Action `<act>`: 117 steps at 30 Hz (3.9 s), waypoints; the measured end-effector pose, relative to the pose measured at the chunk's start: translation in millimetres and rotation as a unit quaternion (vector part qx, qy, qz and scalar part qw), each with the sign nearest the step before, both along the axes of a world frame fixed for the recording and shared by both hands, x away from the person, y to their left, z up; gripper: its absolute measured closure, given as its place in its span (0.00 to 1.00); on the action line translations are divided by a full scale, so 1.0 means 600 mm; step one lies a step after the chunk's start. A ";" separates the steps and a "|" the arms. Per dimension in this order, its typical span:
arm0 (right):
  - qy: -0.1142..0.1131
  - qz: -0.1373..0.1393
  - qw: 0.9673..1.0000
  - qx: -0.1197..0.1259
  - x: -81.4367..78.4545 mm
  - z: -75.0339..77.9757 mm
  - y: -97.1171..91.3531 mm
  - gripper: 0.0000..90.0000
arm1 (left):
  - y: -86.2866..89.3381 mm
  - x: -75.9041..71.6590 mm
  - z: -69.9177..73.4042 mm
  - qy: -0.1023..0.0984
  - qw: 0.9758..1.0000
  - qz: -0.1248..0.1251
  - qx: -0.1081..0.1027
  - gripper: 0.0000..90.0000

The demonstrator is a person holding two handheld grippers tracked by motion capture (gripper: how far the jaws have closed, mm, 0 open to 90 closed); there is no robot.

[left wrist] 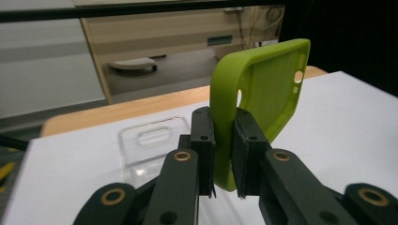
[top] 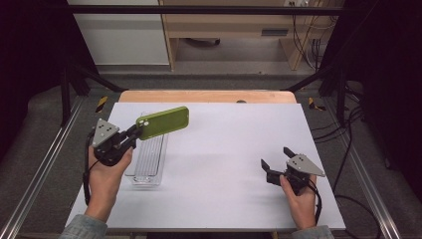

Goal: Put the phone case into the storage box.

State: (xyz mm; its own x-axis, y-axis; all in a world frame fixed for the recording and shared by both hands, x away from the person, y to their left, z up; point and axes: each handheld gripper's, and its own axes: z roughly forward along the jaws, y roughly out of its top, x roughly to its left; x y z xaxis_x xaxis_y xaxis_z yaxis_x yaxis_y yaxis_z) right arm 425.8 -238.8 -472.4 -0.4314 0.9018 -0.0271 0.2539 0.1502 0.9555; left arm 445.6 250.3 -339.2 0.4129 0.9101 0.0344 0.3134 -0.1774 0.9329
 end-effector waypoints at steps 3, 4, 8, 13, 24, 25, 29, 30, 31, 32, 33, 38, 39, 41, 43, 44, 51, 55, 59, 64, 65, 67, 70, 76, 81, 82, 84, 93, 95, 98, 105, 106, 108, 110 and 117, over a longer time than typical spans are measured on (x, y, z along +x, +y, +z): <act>-0.005 0.003 1.000 -0.004 -0.003 0.002 0.004 0.11 | 0.018 0.001 0.016 -0.004 0.999 0.004 0.034 0.89; -0.005 0.003 1.000 -0.004 -0.003 0.002 0.004 0.11 | 0.018 0.001 0.016 -0.004 0.999 0.004 0.034 0.89; -0.008 0.008 1.000 -0.011 -0.007 0.003 0.008 0.11 | 0.037 0.005 0.023 -0.001 0.999 0.005 0.044 0.89; -0.005 0.026 1.000 -0.005 -0.005 0.001 0.007 0.12 | 0.052 0.011 0.028 0.004 0.998 0.004 0.061 0.89; -0.017 0.034 0.999 -0.010 -0.009 0.002 0.007 0.11 | 0.044 0.017 0.034 0.012 0.996 -0.009 0.089 0.89; -0.019 0.037 0.999 -0.013 -0.010 0.002 0.008 0.10 | 0.043 0.018 0.036 0.011 0.995 -0.009 0.098 0.89; -0.019 0.043 0.999 -0.020 -0.009 0.000 0.010 0.09 | 0.038 0.024 0.035 0.019 0.991 -0.018 0.134 0.89; -0.019 0.043 0.999 -0.020 -0.009 0.000 0.010 0.09 | 0.038 0.024 0.035 0.019 0.991 -0.018 0.134 0.89; -0.017 0.047 0.999 -0.020 -0.009 0.000 0.011 0.09 | 0.036 0.025 0.035 0.019 0.990 -0.020 0.137 0.89; -0.017 0.047 0.999 -0.020 -0.009 0.000 0.011 0.09 | 0.035 0.025 0.035 0.018 0.990 -0.021 0.138 0.89; -0.017 0.049 0.998 -0.019 -0.009 0.000 0.011 0.09 | 0.033 0.026 0.036 0.018 0.989 -0.022 0.145 0.89; -0.018 0.051 0.998 -0.016 -0.010 0.001 0.009 0.09 | 0.027 0.028 0.043 0.018 0.984 -0.026 0.175 0.89; -0.018 0.051 0.998 -0.015 -0.010 0.001 0.009 0.09 | 0.026 0.028 0.044 0.018 0.983 -0.026 0.179 0.89; -0.019 0.052 0.998 -0.015 -0.010 0.001 0.009 0.09 | 0.025 0.029 0.046 0.018 0.981 -0.028 0.190 0.89; -0.020 0.052 0.998 -0.014 -0.011 0.002 0.009 0.09 | 0.024 0.031 0.049 0.014 0.980 -0.031 0.197 0.89; -0.020 0.052 0.998 -0.014 -0.011 0.002 0.009 0.09 | 0.024 0.031 0.050 0.014 0.980 -0.032 0.198 0.89; -0.020 0.053 0.998 -0.013 -0.011 0.002 0.009 0.09 | 0.019 0.033 0.057 0.016 0.976 -0.036 0.213 0.89; -0.021 0.053 0.998 -0.012 -0.011 0.002 0.009 0.09 | 0.017 0.033 0.060 0.015 0.974 -0.038 0.221 0.89; -0.022 0.054 0.998 -0.013 -0.010 0.001 0.009 0.09 | 0.016 0.033 0.062 0.017 0.972 -0.040 0.233 0.89; -0.021 0.057 0.998 -0.003 -0.010 0.002 0.008 0.08 | 0.015 0.036 0.060 0.022 0.967 -0.042 0.250 0.89; -0.021 0.057 0.998 -0.001 -0.010 0.002 0.008 0.08 | 0.014 0.037 0.059 0.022 0.966 -0.043 0.252 0.89; -0.022 0.057 0.998 -0.002 -0.010 0.002 0.008 0.08 | 0.012 0.038 0.058 0.023 0.965 -0.044 0.256 0.89; -0.023 0.057 0.998 0.001 -0.010 0.002 0.008 0.08 | 0.010 0.039 0.056 0.025 0.962 -0.047 0.268 0.89; -0.019 0.051 0.999 0.004 -0.008 0.001 0.007 0.07 | 0.010 0.048 0.050 0.032 0.959 -0.048 0.278 0.89; -0.018 0.049 0.999 0.006 -0.009 0.002 0.005 0.07 | 0.009 0.050 0.049 0.032 0.957 -0.048 0.284 0.89; -0.018 0.049 0.999 0.006 -0.009 0.002 0.005 0.07 | 0.009 0.050 0.050 0.034 0.955 -0.049 0.289 0.89; -0.018 0.049 0.999 0.006 -0.009 0.002 0.005 0.07 | 0.009 0.049 0.049 0.035 0.955 -0.049 0.289 0.89; -0.020 0.057 0.998 0.008 -0.009 0.001 0.006 0.05 | 0.009 0.058 0.040 0.043 0.949 -0.052 0.307 0.89; -0.020 0.058 0.998 0.008 -0.009 0.001 0.006 0.05 | 0.010 0.062 0.040 0.044 0.949 -0.050 0.307 0.89; -0.019 0.058 0.998 0.008 -0.009 0.000 0.005 0.04 | 0.012 0.068 0.040 0.044 0.950 -0.047 0.304 0.89; -0.020 0.061 0.998 0.006 -0.009 -0.001 0.009 0.04 | 0.006 0.076 0.041 0.045 0.946 -0.051 0.316 0.89; -0.020 0.062 0.998 0.005 -0.009 -0.001 0.009 0.04 | 0.005 0.077 0.041 0.045 0.946 -0.053 0.318 0.89; -0.020 0.063 0.998 0.005 -0.009 -0.002 0.009 0.04 | 0.001 0.078 0.040 0.043 0.944 -0.056 0.322 0.89; -0.019 0.063 0.998 0.006 -0.008 -0.002 0.009 0.04 | -0.002 0.079 0.041 0.042 0.942 -0.057 0.327 0.89; -0.021 0.065 0.998 0.006 -0.008 -0.003 0.011 0.04 | -0.005 0.083 0.046 0.040 0.939 -0.056 0.338 0.89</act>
